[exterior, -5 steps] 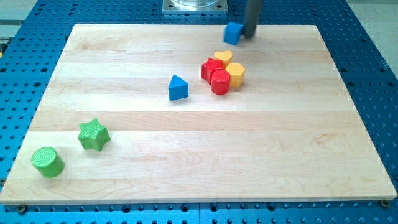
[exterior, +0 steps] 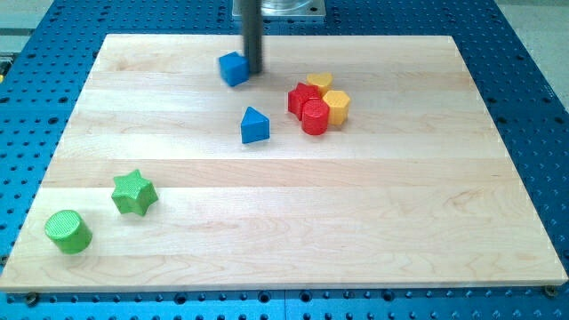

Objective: Push the cube to the top left of the triangle

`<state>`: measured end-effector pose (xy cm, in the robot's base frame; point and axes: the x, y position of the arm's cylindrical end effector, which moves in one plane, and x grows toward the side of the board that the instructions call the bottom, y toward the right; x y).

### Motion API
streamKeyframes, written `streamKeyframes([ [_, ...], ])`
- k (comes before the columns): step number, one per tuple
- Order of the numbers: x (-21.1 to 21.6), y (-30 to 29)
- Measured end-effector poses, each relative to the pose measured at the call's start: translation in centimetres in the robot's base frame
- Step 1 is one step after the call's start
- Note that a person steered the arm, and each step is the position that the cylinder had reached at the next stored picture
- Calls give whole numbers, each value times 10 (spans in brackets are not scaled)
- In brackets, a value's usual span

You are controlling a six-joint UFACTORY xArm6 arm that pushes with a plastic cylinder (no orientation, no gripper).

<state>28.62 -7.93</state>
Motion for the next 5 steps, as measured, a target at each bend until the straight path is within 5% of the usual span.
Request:
streamKeyframes([
  [2,-32,-19],
  [4,49,-66],
  [5,47,-66],
])
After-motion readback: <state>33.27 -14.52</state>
